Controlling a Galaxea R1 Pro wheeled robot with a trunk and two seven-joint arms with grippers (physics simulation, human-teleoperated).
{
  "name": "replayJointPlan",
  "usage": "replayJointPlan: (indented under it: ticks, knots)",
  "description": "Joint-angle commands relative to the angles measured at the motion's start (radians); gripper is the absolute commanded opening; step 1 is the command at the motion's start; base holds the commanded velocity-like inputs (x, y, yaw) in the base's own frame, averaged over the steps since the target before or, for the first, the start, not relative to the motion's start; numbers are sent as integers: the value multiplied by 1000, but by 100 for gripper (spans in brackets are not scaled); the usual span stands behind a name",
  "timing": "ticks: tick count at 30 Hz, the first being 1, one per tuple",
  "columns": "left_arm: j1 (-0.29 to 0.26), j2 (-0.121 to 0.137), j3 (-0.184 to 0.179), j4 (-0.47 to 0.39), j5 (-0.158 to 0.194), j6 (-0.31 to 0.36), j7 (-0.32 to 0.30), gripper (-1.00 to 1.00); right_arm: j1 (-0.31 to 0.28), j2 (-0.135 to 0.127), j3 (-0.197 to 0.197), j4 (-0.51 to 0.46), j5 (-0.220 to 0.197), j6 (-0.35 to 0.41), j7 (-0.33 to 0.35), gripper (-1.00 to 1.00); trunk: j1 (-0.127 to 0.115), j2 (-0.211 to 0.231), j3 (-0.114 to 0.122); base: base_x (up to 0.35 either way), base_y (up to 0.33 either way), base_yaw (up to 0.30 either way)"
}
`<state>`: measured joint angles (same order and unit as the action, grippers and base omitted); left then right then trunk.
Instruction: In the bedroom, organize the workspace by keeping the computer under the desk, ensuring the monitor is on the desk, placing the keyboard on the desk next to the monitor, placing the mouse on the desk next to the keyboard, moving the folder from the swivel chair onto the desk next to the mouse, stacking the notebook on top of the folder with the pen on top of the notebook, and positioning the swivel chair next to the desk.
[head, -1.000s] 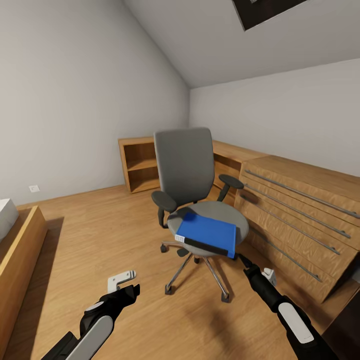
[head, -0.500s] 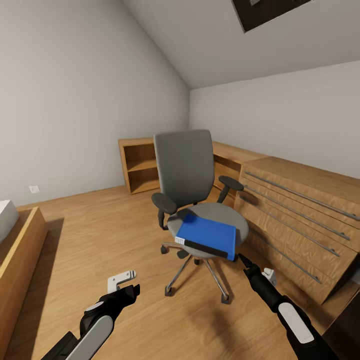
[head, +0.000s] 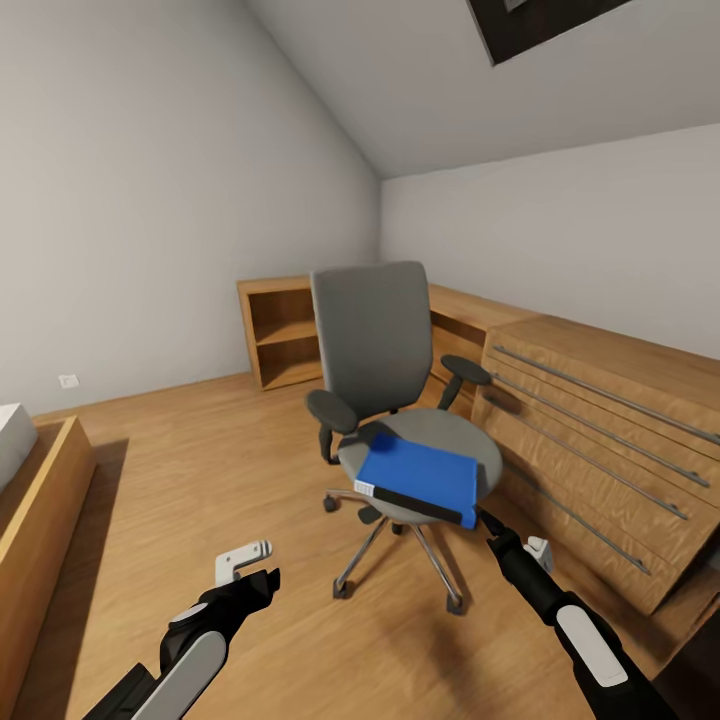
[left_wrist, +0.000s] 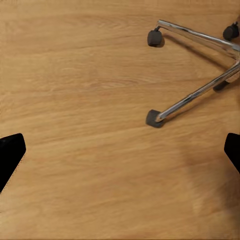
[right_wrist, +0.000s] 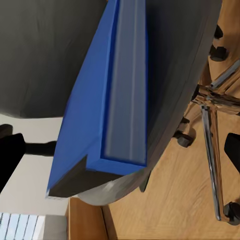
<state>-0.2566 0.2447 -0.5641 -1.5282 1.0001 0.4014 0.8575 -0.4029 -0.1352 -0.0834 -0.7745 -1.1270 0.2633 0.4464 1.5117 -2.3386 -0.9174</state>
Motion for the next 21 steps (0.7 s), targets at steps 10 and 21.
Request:
replayJointPlan:
  ticks: [10, 21]
  knots:
    - [-1, 1, -2, -1, 5, 2, 6, 100, 0, 0, -3, 0, -10, 10, 2, 100, 0, 0, -1, 58, 46, 0]
    - [-1, 1, -3, -1, 6, 3, 7, 100, 0, 0, -3, 0, -10, 10, 2, 100, 0, 0, -1, 81, 70, 0]
